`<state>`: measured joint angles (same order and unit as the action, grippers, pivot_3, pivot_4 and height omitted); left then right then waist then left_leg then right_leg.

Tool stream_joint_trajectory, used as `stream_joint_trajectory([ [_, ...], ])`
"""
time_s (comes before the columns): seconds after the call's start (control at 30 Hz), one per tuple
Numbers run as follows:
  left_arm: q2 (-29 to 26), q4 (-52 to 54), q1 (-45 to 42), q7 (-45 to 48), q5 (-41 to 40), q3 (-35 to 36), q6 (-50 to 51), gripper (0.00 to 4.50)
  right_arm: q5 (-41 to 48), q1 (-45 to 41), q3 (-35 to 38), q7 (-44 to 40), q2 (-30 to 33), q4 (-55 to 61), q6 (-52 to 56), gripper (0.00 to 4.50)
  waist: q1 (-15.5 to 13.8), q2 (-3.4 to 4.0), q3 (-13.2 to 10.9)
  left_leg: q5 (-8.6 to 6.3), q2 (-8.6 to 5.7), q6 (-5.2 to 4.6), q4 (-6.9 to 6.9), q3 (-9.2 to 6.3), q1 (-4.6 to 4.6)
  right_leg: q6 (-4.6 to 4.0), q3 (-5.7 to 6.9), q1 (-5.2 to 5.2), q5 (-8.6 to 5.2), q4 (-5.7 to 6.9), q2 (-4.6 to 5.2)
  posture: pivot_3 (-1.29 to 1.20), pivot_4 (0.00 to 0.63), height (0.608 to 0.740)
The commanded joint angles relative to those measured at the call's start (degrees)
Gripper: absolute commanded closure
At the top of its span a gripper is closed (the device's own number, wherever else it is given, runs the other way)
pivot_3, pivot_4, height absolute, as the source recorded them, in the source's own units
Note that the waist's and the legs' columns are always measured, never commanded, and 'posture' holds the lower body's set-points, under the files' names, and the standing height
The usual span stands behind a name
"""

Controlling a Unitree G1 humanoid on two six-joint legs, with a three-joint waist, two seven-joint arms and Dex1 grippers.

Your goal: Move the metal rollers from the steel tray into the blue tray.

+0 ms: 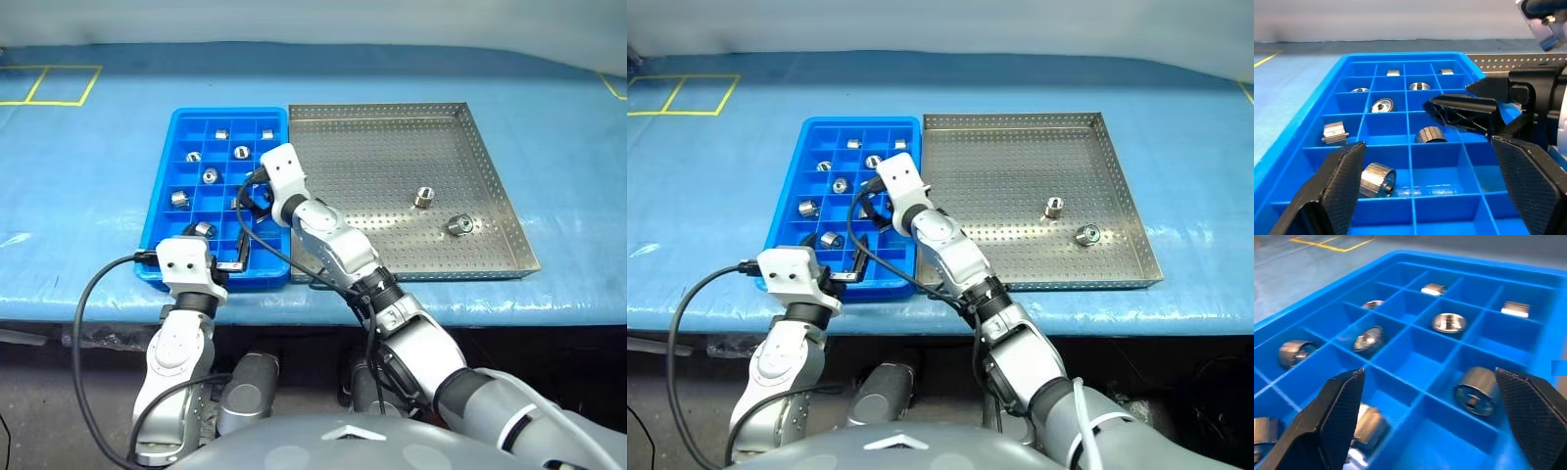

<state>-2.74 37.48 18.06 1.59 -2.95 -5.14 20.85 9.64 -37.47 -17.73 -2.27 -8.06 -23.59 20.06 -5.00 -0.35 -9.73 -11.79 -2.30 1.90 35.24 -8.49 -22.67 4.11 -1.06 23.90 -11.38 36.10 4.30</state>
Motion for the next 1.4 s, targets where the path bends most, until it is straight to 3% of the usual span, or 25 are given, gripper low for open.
stream_joint_trajectory([
  [0.03, -0.33, -0.56, -1.93, 1.52, -0.74, -0.9, -0.32, 0.0, -1.47, 3.33, 4.7, 7.97, -4.17, 6.0, -1.15, 0.01, 0.54, 0.0, 0.0, 0.0, 0.0, 0.0, -0.01, 0.0, 0.0, 0.0, 0.0, 0.01, 0.0, 0.0, 0.0, 0.17, 0.15, 0.74],
  [0.23, -0.47, -2.25, -3.9, 3.17, -1.61, -1.05, -0.22, 0.0, -5.59, 6.68, 10.59, 21.58, -4.5, 10.47, -3.21, 0.01, 2.85, 0.01, 0.0, 0.0, 0.0, 0.0, -0.01, 0.01, 0.0, 0.0, 0.0, 0.01, 0.01, 0.01, 0.01, 0.13, 0.15, 0.74],
  [0.67, -1.08, -3.68, -6.08, 4.34, -2.06, -2.16, -0.05, 0.0, -8.78, 9.81, 17.07, 36.65, -5.36, 10.13, -3.4, 0.01, 5.67, 0.02, 0.0, 0.02, 0.02, -0.02, 0.03, 0.03, 0.04, 0.02, -0.02, -0.03, 0.02, 0.03, 0.02, 0.1, 0.15, 0.74],
  [1.4, -0.96, -3.13, -5.72, 3.28, -1.43, -3.18, 0.39, 0.0, -9.51, 8.91, 17.66, 36.44, -4.35, 7.07, -1.94, 0.01, 5.67, 0.03, 0.0, 0.02, 0.02, -0.03, 0.03, 0.02, 0.05, 0.01, -0.02, -0.05, 0.02, 0.03, 0.02, 0.12, 0.15, 0.74],
])
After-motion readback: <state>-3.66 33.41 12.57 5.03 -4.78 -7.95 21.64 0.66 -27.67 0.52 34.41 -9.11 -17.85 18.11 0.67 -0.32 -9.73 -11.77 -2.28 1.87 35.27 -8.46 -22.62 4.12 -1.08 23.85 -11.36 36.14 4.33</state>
